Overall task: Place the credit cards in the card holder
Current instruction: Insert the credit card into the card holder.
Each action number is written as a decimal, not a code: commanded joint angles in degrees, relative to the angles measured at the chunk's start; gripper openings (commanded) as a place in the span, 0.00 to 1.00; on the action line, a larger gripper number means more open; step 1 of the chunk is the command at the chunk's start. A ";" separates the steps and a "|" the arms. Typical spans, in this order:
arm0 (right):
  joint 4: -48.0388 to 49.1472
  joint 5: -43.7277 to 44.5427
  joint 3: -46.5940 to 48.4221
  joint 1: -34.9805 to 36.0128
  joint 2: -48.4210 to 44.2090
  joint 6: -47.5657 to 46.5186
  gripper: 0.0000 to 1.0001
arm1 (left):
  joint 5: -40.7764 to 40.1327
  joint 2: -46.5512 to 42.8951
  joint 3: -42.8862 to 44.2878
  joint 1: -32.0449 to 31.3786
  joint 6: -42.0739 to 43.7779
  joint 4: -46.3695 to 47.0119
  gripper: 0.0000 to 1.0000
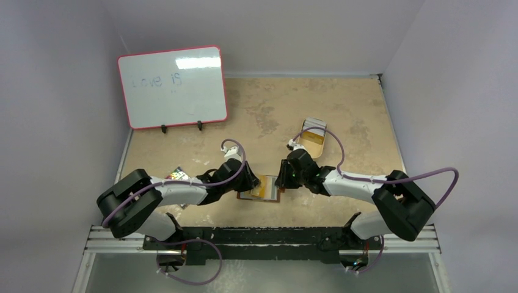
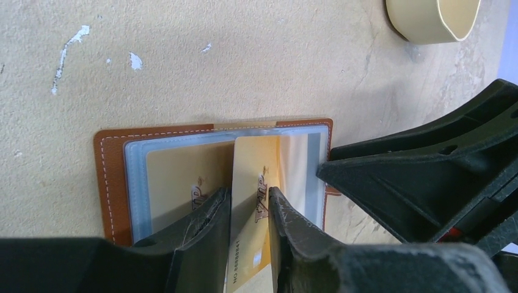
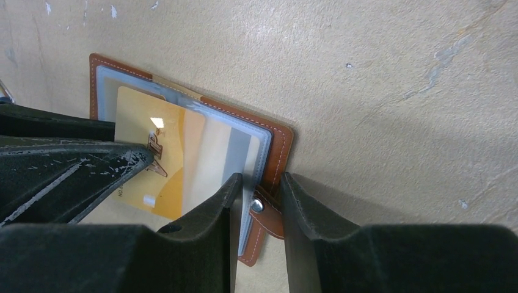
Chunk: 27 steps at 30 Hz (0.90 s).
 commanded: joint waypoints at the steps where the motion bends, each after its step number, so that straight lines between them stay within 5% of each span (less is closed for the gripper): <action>1: -2.46 -1.00 0.02 0.26 -1.46 1.10 0.33 | -3.69 -0.71 1.27 -0.43 0.60 -6.67 0.29; 14: -6.01 -1.37 0.38 0.27 -5.65 2.12 0.40 | -8.58 -3.32 4.09 -1.48 1.99 -14.41 0.35; 27: -0.51 -4.16 -1.96 1.22 -3.24 4.24 0.34 | -11.24 -1.79 5.39 -3.49 0.36 -15.84 0.26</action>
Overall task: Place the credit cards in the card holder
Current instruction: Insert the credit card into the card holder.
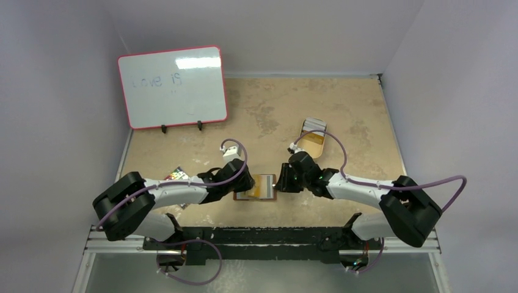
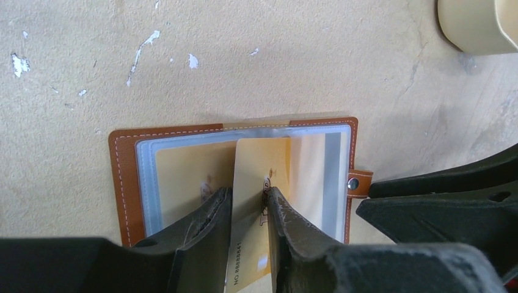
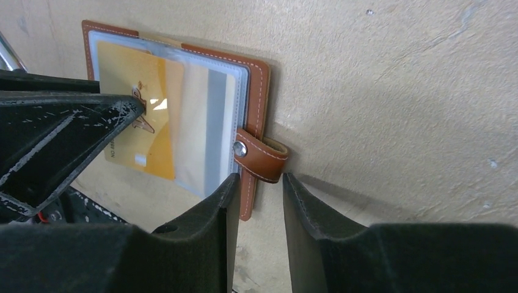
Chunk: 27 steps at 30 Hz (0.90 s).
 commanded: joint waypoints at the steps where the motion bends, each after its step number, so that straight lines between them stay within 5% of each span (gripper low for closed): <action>1: 4.15 -1.61 -1.35 0.71 1.09 1.97 0.34 | -3.23 0.93 0.51 -1.22 -1.16 -0.58 0.23; 10: 10.62 -4.12 -4.35 2.11 3.05 5.31 0.30 | -7.52 2.65 -1.19 -1.66 -2.82 3.28 0.00; 18: 13.62 -5.16 -5.87 2.61 3.40 6.90 0.29 | -6.74 3.10 -5.39 -3.18 -6.80 10.64 0.00; 27: 15.40 -5.46 -7.23 2.61 3.81 7.45 0.28 | -15.06 -1.31 -9.80 -3.59 -6.22 10.90 0.00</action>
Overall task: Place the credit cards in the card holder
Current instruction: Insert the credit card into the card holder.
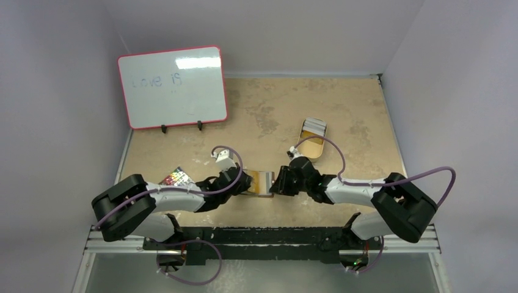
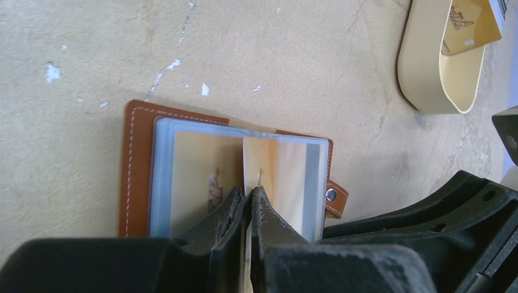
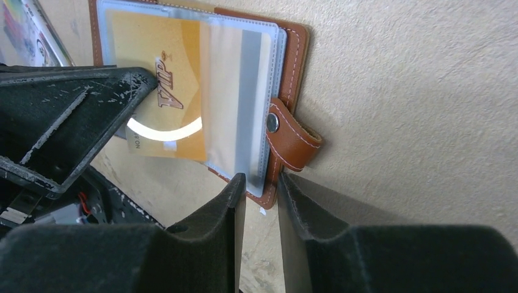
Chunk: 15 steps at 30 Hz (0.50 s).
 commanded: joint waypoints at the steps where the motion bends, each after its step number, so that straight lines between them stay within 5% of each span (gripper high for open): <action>1: 1.25 -2.11 -1.57 0.96 0.94 1.20 0.27 | -4.45 -1.19 -3.66 -0.38 1.05 -1.78 0.00; 8: 1.64 -2.91 -0.76 0.98 1.27 1.01 0.25 | 0.71 1.95 -4.58 -0.46 1.73 4.94 0.06; 15: -0.34 -1.71 -0.51 1.05 -0.58 1.06 0.25 | 0.80 0.14 -4.00 -0.49 1.81 2.20 0.17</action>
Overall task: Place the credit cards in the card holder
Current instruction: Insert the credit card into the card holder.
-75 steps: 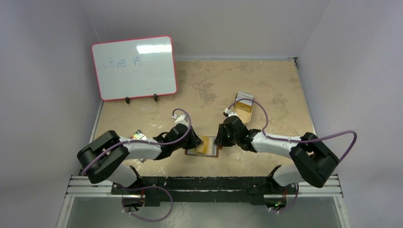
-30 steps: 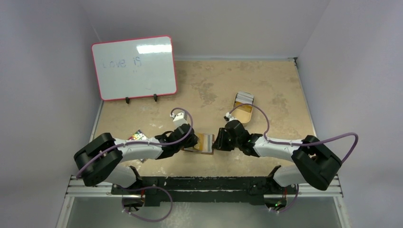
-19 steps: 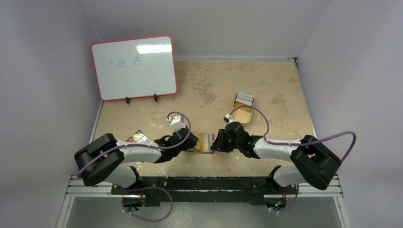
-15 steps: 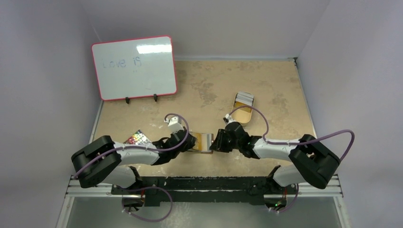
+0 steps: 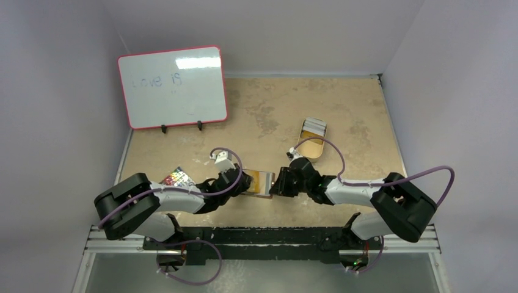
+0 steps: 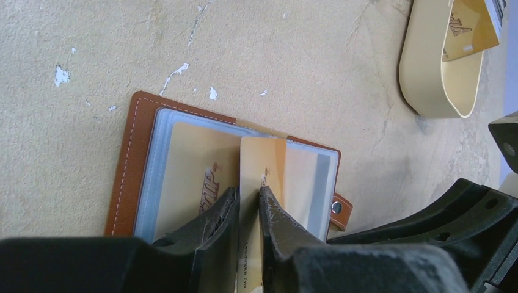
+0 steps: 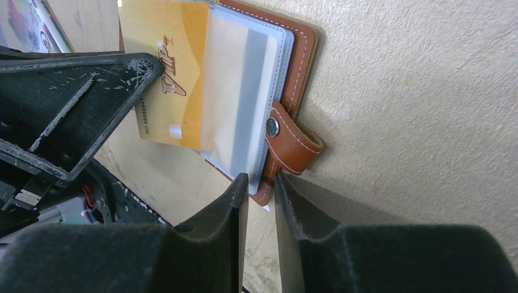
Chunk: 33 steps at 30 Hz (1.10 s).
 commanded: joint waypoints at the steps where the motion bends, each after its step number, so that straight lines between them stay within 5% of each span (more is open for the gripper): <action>1: -2.40 -0.38 0.35 0.65 -1.02 0.34 0.25 | 2.09 -0.50 -0.77 -0.40 1.60 -4.00 0.17; 10: -6.33 1.07 3.07 0.68 -0.13 -2.02 0.25 | 9.80 1.11 4.78 -0.44 7.80 -12.90 0.01; 21: -9.45 1.13 4.34 0.70 0.20 -4.07 0.25 | 11.68 0.90 8.22 -0.25 11.27 -21.15 0.06; 33: -9.23 1.47 5.20 0.66 1.41 -4.66 0.25 | 20.20 1.17 4.83 3.82 10.86 -16.51 0.02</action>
